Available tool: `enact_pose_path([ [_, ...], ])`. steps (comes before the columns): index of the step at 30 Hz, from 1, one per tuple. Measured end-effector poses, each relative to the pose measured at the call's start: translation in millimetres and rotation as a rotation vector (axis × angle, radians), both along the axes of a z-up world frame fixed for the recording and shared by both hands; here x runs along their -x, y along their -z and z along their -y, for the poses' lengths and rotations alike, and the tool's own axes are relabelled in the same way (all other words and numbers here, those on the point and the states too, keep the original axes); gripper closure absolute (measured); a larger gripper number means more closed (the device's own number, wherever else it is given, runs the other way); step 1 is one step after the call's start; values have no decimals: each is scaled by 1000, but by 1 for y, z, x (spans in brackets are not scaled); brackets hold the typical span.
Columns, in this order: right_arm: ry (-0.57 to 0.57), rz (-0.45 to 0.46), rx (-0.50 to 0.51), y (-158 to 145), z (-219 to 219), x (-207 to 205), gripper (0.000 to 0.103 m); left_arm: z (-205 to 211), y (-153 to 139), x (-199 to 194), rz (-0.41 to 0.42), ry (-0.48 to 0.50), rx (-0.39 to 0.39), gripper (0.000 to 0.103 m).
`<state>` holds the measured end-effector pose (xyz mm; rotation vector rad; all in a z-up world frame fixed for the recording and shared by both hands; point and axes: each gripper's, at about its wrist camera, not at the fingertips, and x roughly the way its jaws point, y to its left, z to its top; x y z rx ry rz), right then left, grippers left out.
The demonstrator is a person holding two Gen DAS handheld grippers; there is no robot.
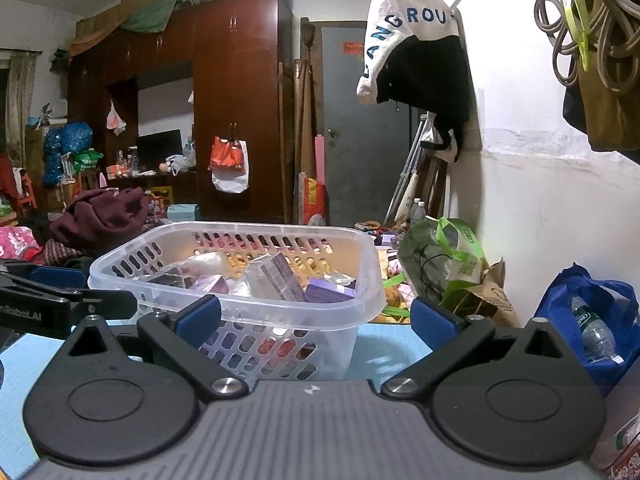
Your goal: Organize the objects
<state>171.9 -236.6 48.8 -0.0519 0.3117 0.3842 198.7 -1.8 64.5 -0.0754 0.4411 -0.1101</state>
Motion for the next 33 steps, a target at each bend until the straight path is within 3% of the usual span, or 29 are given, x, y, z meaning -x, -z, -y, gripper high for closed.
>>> enact_pose_path([
  [33, -17, 0, 12, 4, 0, -1, 0, 1, 2, -1, -7, -2, 3, 0],
])
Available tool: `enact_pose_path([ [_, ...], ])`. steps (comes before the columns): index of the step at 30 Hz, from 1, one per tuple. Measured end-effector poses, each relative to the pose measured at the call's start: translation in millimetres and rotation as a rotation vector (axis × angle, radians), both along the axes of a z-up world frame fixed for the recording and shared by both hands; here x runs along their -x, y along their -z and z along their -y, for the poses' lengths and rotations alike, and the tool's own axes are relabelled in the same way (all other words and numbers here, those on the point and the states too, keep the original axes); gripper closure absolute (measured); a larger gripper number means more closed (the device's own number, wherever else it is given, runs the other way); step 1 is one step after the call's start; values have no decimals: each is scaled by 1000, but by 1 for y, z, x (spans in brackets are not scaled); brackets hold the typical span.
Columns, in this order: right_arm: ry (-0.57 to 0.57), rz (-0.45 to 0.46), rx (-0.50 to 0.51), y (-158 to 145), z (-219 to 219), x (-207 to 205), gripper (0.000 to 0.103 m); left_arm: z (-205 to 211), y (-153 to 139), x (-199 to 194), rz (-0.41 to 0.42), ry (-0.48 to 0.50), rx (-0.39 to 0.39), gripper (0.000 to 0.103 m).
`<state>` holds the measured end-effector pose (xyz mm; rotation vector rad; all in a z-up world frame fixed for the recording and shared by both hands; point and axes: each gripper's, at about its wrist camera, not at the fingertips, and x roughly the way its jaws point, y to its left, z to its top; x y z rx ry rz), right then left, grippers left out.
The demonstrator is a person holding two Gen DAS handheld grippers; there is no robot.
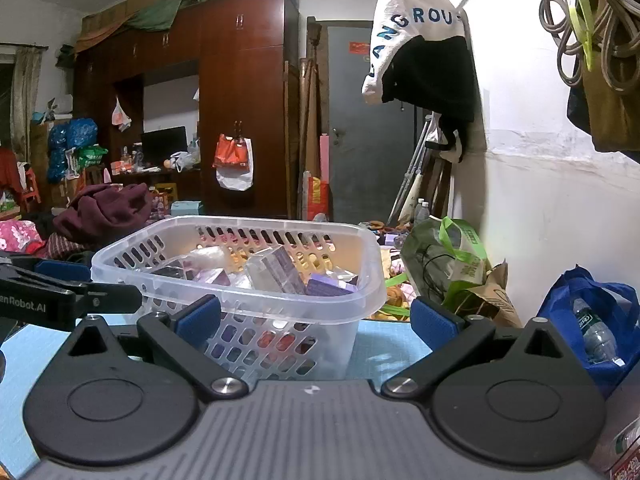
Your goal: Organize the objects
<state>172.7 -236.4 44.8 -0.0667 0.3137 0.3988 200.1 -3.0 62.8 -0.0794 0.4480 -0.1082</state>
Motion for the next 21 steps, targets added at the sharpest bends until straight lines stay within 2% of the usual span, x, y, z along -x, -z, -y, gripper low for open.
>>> enact_pose_path([
  [16, -2, 1, 2, 0, 0, 0, 0, 5, -1, 0, 5, 8, 8, 0],
  [21, -7, 0, -1, 0, 0, 0, 0, 7, -3, 5, 44, 10, 8, 0],
])
